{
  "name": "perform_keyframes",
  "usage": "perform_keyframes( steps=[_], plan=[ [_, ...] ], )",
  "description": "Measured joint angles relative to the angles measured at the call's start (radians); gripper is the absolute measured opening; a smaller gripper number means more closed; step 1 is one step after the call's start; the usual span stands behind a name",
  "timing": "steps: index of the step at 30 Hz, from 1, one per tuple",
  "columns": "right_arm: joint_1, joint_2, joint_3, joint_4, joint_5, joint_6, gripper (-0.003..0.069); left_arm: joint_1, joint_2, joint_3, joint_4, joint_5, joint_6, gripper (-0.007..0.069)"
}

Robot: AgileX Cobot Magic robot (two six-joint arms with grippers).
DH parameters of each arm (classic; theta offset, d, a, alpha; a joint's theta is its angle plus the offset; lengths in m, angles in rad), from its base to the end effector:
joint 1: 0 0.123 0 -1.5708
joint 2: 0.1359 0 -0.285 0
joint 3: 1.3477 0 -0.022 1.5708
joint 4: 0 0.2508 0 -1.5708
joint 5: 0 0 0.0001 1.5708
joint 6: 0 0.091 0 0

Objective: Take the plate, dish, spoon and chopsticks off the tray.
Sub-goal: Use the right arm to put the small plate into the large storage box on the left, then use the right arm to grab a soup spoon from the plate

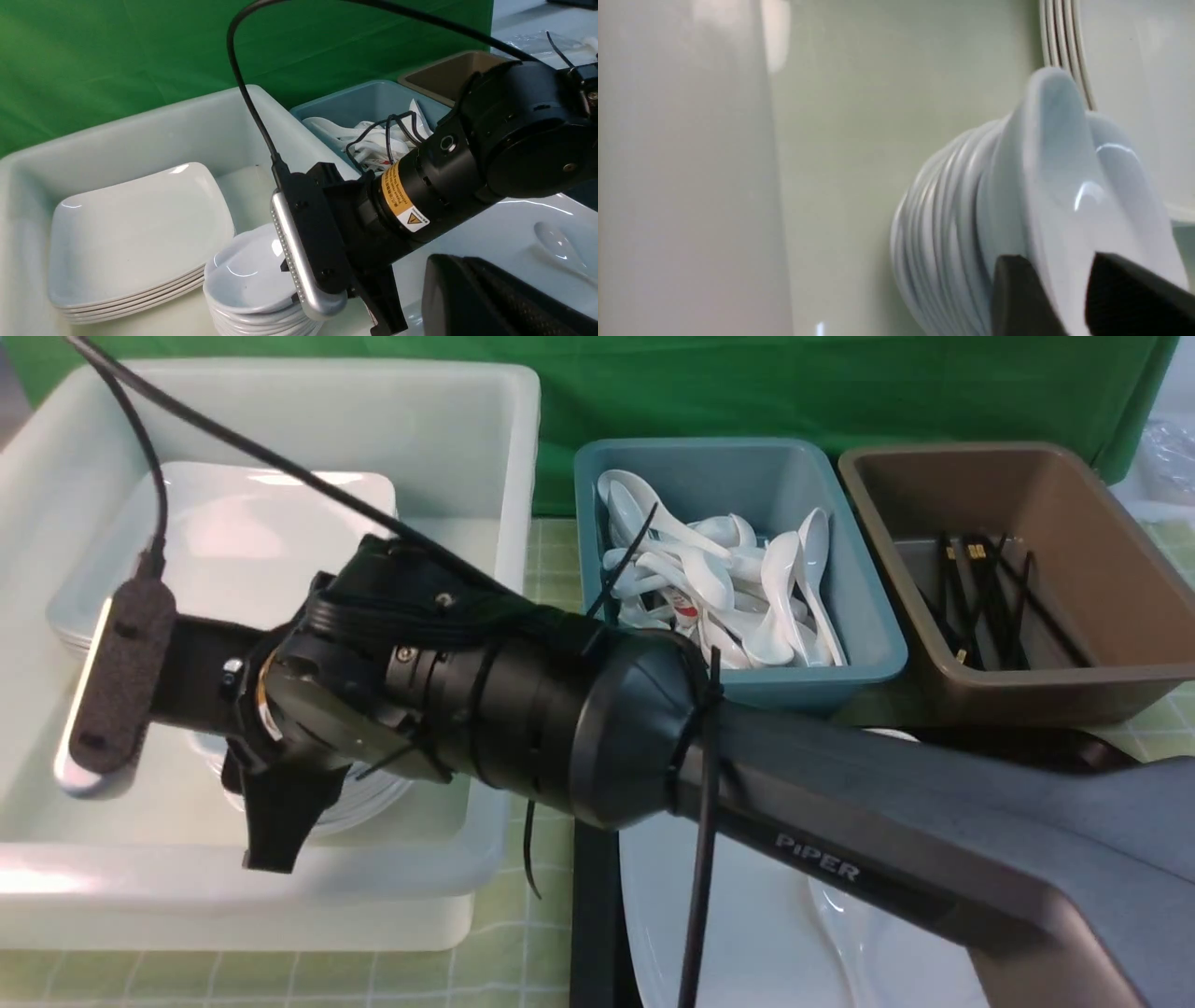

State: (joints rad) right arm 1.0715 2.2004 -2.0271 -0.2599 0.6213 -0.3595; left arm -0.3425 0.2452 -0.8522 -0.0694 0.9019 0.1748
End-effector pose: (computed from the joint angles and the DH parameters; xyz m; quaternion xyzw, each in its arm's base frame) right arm 0.2602 0.4487 0.2714 -0.6392 0.6377 0.0391 0.4281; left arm 0.0012 -0.0057 0.3876 0.1989 0.7502 -0.0873 0.6245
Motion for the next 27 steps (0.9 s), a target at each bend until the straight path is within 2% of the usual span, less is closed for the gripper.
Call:
perform_keyframes(
  steps=[1,3,5,8,11,13,15,17,18,20,24,25,27],
  plan=[
    [0.0,-0.014,-0.002,-0.004,0.037,0.0,0.0449,0.0,0.0,0.0,-0.001,0.0,0.0,0.0012],
    [0.005,-0.04,-0.003,-0.004,0.102,0.001,0.0522,0.0,0.0,0.0,-0.001,0.0,0.0,0.0012],
    [0.012,-0.089,-0.003,-0.004,0.22,0.016,0.0559,0.0,0.003,0.0,-0.001,-0.003,0.0,0.0012],
    [0.016,-0.189,-0.003,-0.004,0.451,0.099,0.0554,0.0,0.028,0.0,-0.001,-0.007,0.003,0.0012],
    [-0.013,-0.305,0.034,0.001,0.545,0.212,0.0491,0.0,0.088,0.0,-0.006,-0.009,0.021,0.0012],
    [-0.042,-0.361,0.087,0.001,0.546,0.264,0.0444,0.0,0.126,0.0,-0.016,-0.012,0.034,0.0012],
    [-0.09,-0.464,0.208,0.0,0.545,0.373,0.0388,0.0,0.178,0.0,-0.033,-0.015,0.041,0.0012],
    [-0.117,-0.518,0.294,0.0,0.545,0.433,0.0374,0.0,0.199,0.0,-0.052,-0.019,0.045,0.0012],
    [-0.15,-0.579,0.407,0.0,0.544,0.516,0.037,0.0,0.217,0.0,-0.071,-0.032,0.062,0.0012],
    [-0.204,-0.666,0.628,0.003,0.538,0.655,0.0381,0.0,0.232,0.0,-0.102,-0.062,0.093,0.0012],
    [-0.277,-0.713,0.854,0.055,0.484,0.782,0.042,0.0,0.235,0.0,-0.137,-0.106,0.118,0.0012],
    [-0.305,-0.714,0.923,0.086,0.434,0.807,0.0437,0.0,0.235,0.0,-0.138,-0.117,0.119,0.0012],
    [-0.386,-0.699,1.069,0.182,0.228,0.839,0.0474,0.0,0.235,0.0,-0.14,-0.126,0.126,0.0012]
  ],
)
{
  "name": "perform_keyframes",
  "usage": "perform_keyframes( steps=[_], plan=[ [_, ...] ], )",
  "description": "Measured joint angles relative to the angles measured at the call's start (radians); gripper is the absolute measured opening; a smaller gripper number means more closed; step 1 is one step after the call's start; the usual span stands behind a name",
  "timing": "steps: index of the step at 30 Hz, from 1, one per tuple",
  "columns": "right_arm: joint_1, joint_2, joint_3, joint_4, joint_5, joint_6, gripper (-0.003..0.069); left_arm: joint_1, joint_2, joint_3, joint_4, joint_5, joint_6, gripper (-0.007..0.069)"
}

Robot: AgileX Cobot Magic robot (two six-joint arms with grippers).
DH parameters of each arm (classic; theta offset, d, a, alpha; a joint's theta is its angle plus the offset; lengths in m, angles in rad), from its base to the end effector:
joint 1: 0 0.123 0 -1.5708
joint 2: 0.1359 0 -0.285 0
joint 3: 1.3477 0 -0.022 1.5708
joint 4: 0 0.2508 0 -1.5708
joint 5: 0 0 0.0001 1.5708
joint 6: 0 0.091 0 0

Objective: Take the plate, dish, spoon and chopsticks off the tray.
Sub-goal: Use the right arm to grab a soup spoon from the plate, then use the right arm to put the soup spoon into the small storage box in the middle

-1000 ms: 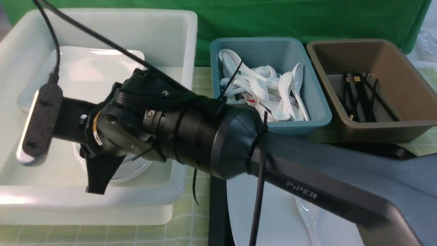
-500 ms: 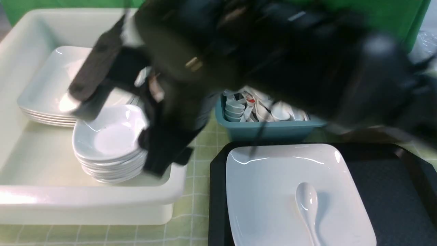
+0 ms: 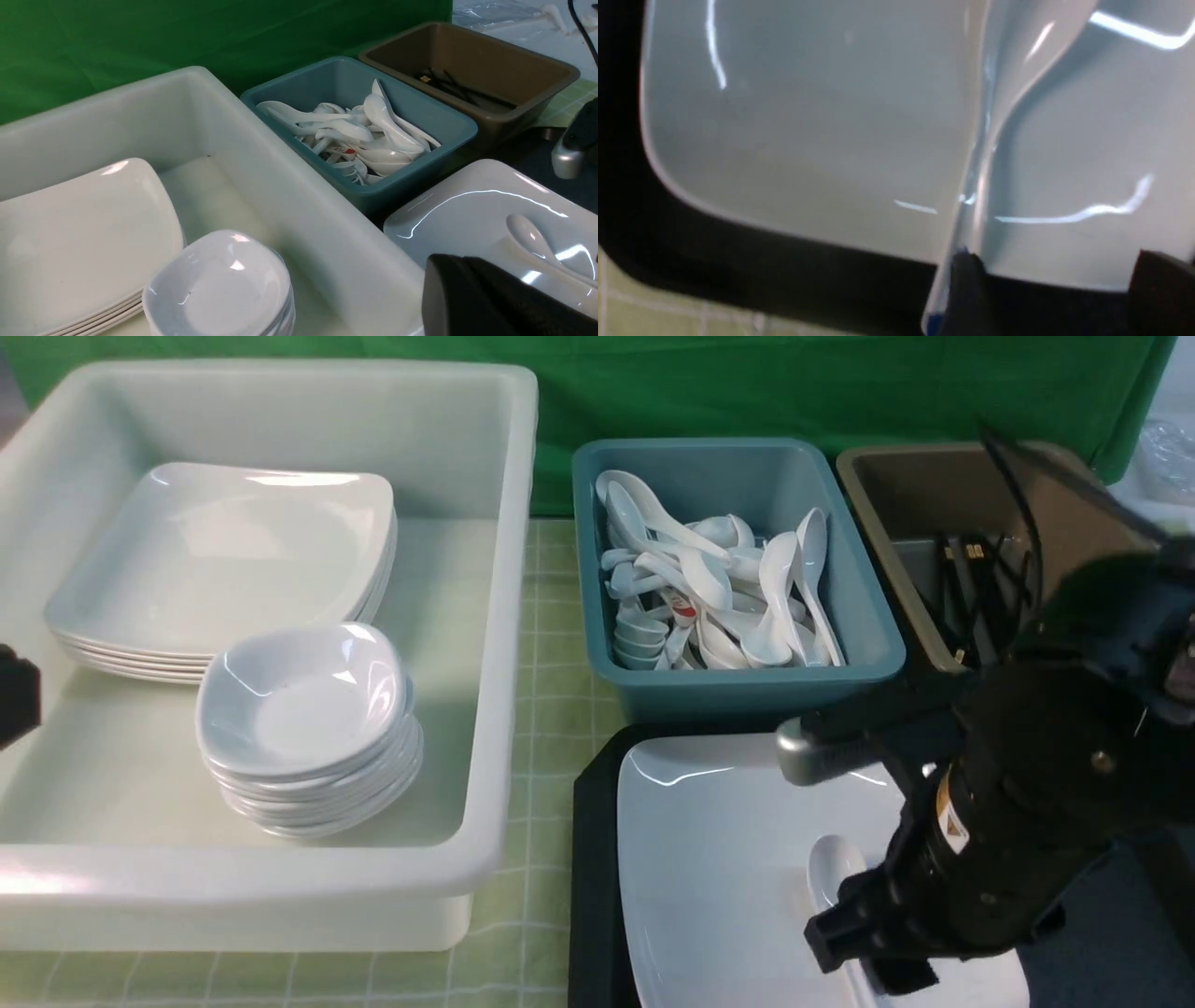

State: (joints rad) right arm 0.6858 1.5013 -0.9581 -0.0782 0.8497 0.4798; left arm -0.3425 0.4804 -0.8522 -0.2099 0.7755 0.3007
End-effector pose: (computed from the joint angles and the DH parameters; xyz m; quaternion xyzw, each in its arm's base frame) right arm 0.2182 0.1717 0.2290 -0.1234 0.9830 0.0455 0.1282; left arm 0.0599 -0.0355 0.3914 0.2379 0.7695 -0.1155 0.5813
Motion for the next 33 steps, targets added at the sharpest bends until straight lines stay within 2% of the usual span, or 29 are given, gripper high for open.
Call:
perform_keyframes(
  steps=[5,13,16,18,19,20,22,26,30,33],
  plan=[
    [-0.095,0.067,0.085,0.078,-0.219,-0.002,0.0486,0.0,0.0,0.0,-0.003,-0.001,0.004,0.0012],
    [-0.105,0.168,0.086,0.088,-0.273,-0.078,0.0474,0.0,0.0,0.0,-0.007,-0.005,0.008,0.0012],
    [-0.105,0.172,0.085,0.078,-0.267,-0.117,0.0423,0.0,0.0,0.0,-0.007,-0.006,0.011,0.0012],
    [-0.105,0.176,0.084,0.07,-0.261,-0.147,0.0353,0.0,0.0,0.0,-0.007,-0.006,0.011,0.0012],
    [-0.105,0.176,0.084,0.061,-0.259,-0.171,0.0274,0.0,0.0,0.0,-0.007,-0.006,0.014,0.0012],
    [-0.105,0.176,0.084,0.062,-0.259,-0.174,0.0264,0.0,0.0,0.0,-0.007,-0.006,0.014,0.0012],
    [-0.104,0.167,0.084,0.064,-0.265,-0.21,0.0135,0.0,0.0,0.0,-0.007,-0.006,0.014,0.0012],
    [-0.096,0.138,0.073,0.085,-0.243,-0.239,0.0136,0.0,0.0,0.0,-0.007,-0.006,0.014,0.0012],
    [-0.1,0.042,-0.03,0.091,-0.226,-0.252,0.0136,0.0,0.0,0.0,-0.008,-0.008,0.014,0.0012],
    [-0.154,0.007,-0.149,0.099,-0.333,-0.278,0.0136,0.0,0.0,0.0,-0.01,-0.033,0.019,0.0012]
  ],
)
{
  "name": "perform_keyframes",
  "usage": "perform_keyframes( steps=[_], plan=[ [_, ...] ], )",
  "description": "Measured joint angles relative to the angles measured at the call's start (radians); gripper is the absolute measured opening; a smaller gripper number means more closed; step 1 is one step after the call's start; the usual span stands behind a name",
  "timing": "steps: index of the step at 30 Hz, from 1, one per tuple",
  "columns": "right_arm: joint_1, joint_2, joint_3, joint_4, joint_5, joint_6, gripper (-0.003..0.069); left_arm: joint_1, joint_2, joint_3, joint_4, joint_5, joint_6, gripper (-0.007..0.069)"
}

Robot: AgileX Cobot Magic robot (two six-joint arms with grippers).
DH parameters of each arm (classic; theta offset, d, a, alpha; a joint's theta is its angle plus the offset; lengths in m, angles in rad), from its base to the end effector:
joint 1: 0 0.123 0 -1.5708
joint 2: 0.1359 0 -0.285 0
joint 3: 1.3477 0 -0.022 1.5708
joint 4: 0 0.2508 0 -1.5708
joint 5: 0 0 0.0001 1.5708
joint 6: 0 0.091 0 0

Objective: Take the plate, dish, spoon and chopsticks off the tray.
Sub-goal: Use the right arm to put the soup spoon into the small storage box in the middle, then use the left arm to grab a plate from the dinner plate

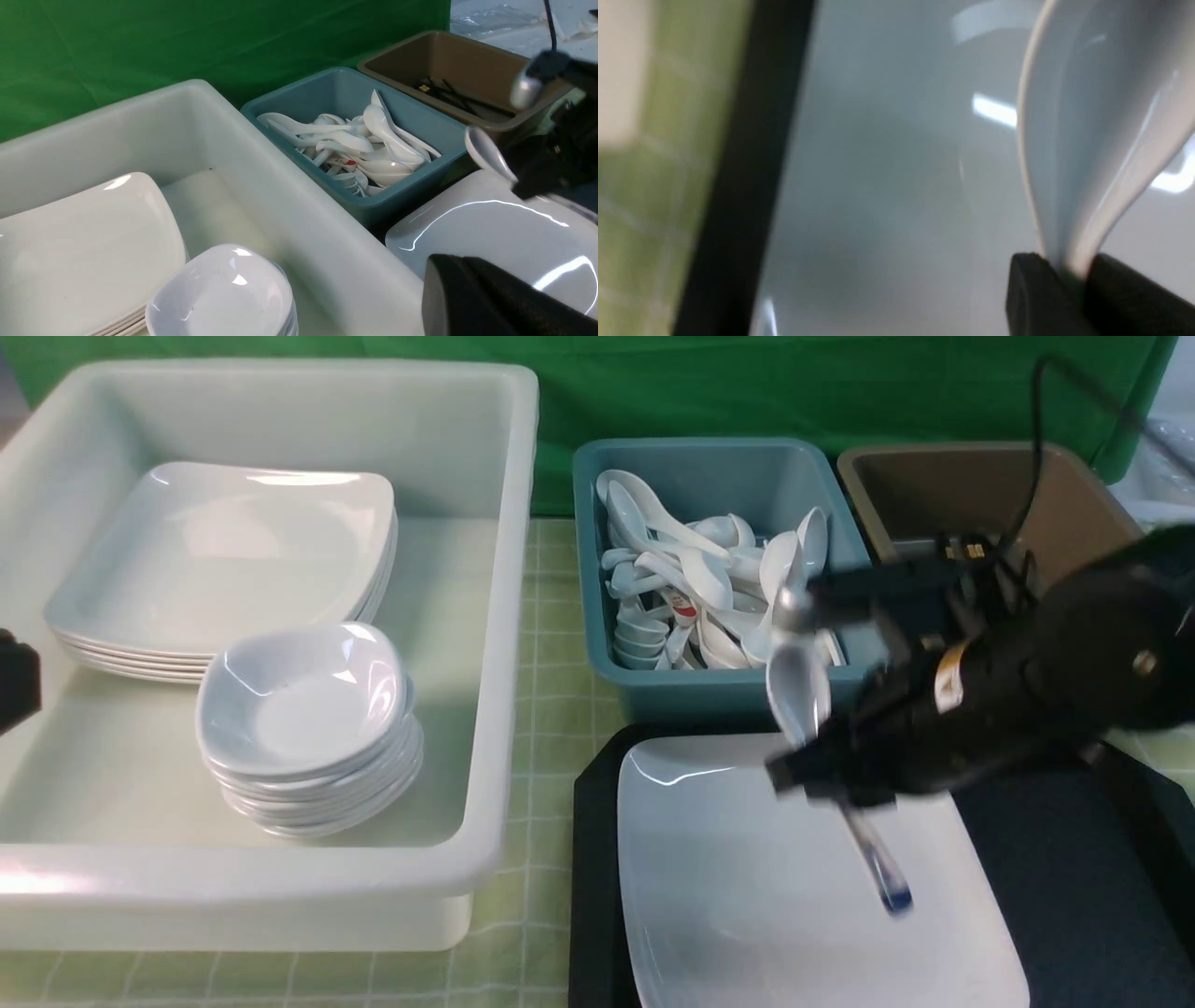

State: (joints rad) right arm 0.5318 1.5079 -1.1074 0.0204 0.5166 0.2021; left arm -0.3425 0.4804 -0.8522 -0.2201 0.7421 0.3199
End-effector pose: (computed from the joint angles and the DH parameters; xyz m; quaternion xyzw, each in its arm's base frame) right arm 0.2818 0.1669 0.2837 -0.1466 0.9205 0.1373 0.3351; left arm 0.0607 -0.0359 0.3944 0.2394 0.7583 -0.1147 0.5954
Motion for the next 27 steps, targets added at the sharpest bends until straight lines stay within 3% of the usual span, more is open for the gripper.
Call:
perform_keyframes(
  steps=[4,8,11,12,13,15,18,20,22,25,27],
  plan=[
    [-0.115,0.084,-0.156,0.001,-0.225,0.0,0.0136,0.0,0.001,0.0,-0.051,-0.026,0.063,0.0012],
    [-0.168,0.212,-0.231,0.001,-0.398,0.026,0.0136,0.0,0.004,0.0,-0.144,-0.025,0.132,0.0012],
    [-0.2,0.376,-0.325,0.001,-0.501,0.042,0.0223,0.0,0.032,0.0,-0.238,-0.025,0.212,0.0012],
    [-0.205,0.413,-0.351,0.001,-0.498,0.044,0.0288,0.0,0.044,0.0,-0.252,-0.025,0.218,0.0012],
    [-0.205,0.419,-0.356,0.001,-0.496,0.044,0.0288,0.0,0.046,0.0,-0.254,-0.025,0.221,0.0012],
    [-0.213,0.476,-0.407,0.001,-0.423,0.04,0.0433,-0.001,0.081,0.0,-0.27,-0.025,0.215,0.0012],
    [-0.216,0.47,-0.438,0.001,-0.31,0.015,0.0483,-0.001,0.128,-0.001,-0.274,-0.01,0.213,0.0012],
    [-0.216,0.429,-0.448,0.001,-0.211,-0.041,0.0459,-0.001,0.175,-0.005,-0.275,0.02,0.262,0.0012],
    [-0.216,0.355,-0.451,0.001,-0.097,-0.112,0.0388,-0.02,0.242,-0.006,-0.283,0.045,0.316,0.0012],
    [-0.202,0.188,-0.428,-0.001,0.132,-0.22,0.0209,-0.115,0.351,-0.006,-0.266,0.048,0.399,0.0012],
    [-0.186,0.078,-0.377,-0.003,0.238,-0.251,0.0132,-0.22,0.43,-0.008,-0.208,0.048,0.423,0.0012]
  ],
)
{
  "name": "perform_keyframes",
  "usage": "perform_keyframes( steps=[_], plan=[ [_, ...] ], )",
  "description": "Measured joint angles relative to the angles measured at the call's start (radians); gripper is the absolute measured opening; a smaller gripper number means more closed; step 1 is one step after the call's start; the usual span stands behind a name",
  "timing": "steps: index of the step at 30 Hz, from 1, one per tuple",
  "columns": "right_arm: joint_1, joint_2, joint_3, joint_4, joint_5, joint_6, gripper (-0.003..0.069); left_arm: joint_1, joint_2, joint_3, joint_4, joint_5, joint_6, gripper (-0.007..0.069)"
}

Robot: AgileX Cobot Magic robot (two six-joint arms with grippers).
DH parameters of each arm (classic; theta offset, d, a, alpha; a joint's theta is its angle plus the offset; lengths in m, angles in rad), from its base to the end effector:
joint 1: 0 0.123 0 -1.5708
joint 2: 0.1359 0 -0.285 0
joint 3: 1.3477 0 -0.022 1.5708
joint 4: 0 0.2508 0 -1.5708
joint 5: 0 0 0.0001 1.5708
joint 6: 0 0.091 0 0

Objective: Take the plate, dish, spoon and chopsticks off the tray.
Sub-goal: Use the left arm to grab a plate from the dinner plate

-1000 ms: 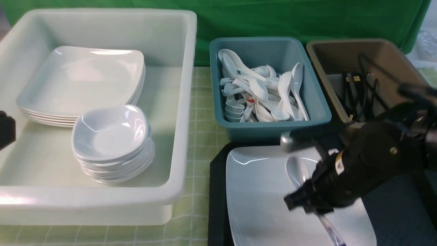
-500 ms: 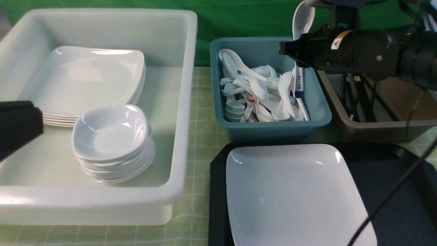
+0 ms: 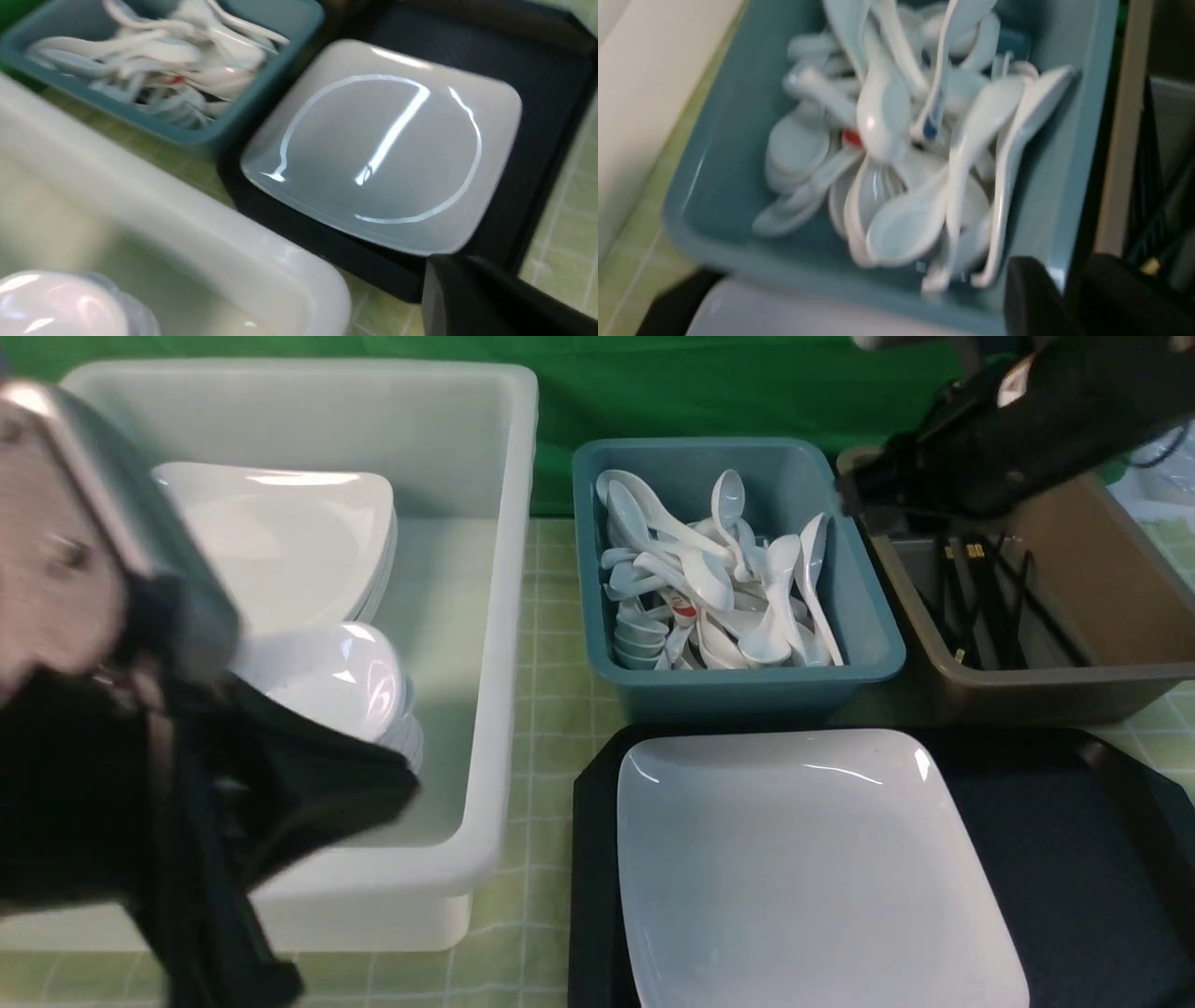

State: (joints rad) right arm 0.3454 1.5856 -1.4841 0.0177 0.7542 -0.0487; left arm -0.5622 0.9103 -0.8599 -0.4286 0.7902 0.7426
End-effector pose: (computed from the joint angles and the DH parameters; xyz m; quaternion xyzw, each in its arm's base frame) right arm 0.3376 0.1227 0.3599 -0.1767 0.9035 0.0657 0.3850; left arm 0.1322 -0.1151 0.3444 0.4829 0.7594 -0.1623 0.4046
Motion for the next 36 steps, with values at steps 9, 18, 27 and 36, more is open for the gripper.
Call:
perform_keyframes(
  steps=[9,18,27,36],
  plan=[
    [0.084,-0.557,0.439,0.003,0.145,0.01,0.008,-0.368,0.41,-0.005,0.211,-0.158,0.016,0.0014],
    [0.087,-0.909,0.684,0.002,0.144,0.041,0.0087,-0.39,0.7,-0.132,0.249,-0.179,0.128,0.0226],
    [0.087,-1.097,0.74,-0.018,0.136,0.009,0.0091,-0.398,0.841,-0.161,0.268,-0.201,0.226,0.0469],
    [0.087,-1.107,0.74,-0.018,0.136,0.007,0.0099,-0.398,0.914,-0.171,0.385,-0.274,0.227,0.0423]
  ],
)
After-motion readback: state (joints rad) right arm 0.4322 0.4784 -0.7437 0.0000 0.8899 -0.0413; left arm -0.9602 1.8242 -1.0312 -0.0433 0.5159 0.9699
